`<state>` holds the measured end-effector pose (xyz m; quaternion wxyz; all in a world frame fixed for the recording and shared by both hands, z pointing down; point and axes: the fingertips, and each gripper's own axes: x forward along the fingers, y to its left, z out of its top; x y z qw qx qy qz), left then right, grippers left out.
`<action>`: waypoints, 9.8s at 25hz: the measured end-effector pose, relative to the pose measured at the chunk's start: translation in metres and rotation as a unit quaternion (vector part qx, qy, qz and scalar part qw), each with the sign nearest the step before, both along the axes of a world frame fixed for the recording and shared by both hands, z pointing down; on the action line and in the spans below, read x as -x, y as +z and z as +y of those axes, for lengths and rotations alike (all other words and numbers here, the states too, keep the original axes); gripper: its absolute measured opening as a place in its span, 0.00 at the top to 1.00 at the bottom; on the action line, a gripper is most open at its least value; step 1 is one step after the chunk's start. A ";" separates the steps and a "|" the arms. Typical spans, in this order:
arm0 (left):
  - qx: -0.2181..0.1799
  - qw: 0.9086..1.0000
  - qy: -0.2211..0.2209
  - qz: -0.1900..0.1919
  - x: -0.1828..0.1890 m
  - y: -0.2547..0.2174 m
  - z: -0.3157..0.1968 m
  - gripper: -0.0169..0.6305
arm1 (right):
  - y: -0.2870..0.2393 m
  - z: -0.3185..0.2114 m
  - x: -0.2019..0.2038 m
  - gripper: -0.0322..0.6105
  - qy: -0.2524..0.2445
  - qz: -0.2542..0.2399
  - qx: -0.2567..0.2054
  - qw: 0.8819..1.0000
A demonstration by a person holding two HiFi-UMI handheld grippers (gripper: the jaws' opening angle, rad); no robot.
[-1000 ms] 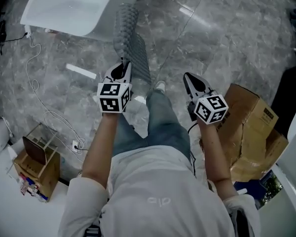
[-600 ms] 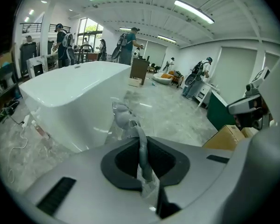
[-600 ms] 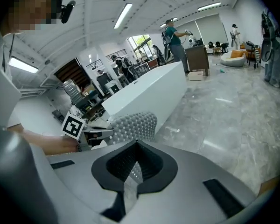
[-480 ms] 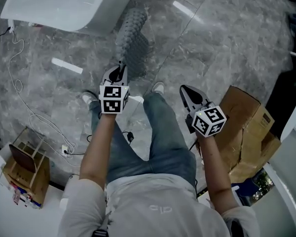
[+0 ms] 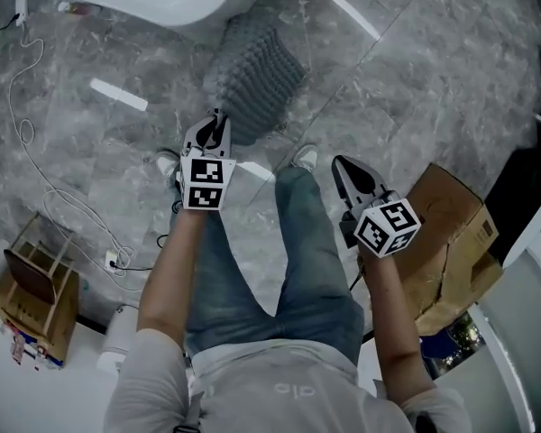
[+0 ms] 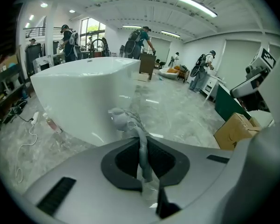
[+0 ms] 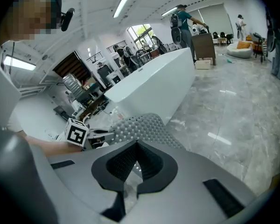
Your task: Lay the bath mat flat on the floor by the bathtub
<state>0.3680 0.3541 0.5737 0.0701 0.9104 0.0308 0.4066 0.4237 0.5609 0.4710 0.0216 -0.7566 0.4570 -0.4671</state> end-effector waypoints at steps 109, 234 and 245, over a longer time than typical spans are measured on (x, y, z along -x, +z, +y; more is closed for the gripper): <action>0.155 0.855 -0.471 -0.155 0.319 0.262 -0.148 0.95 | 0.491 -0.311 0.156 0.69 -0.568 0.027 0.220 0.793; 0.211 0.826 -0.511 -0.107 0.321 0.274 -0.271 0.95 | 0.461 -0.471 0.169 0.91 -0.510 0.093 0.180 0.836; 0.237 0.841 -0.477 -0.094 0.415 0.216 -0.375 0.95 | 0.393 -0.614 0.180 0.91 -0.422 0.128 0.224 0.869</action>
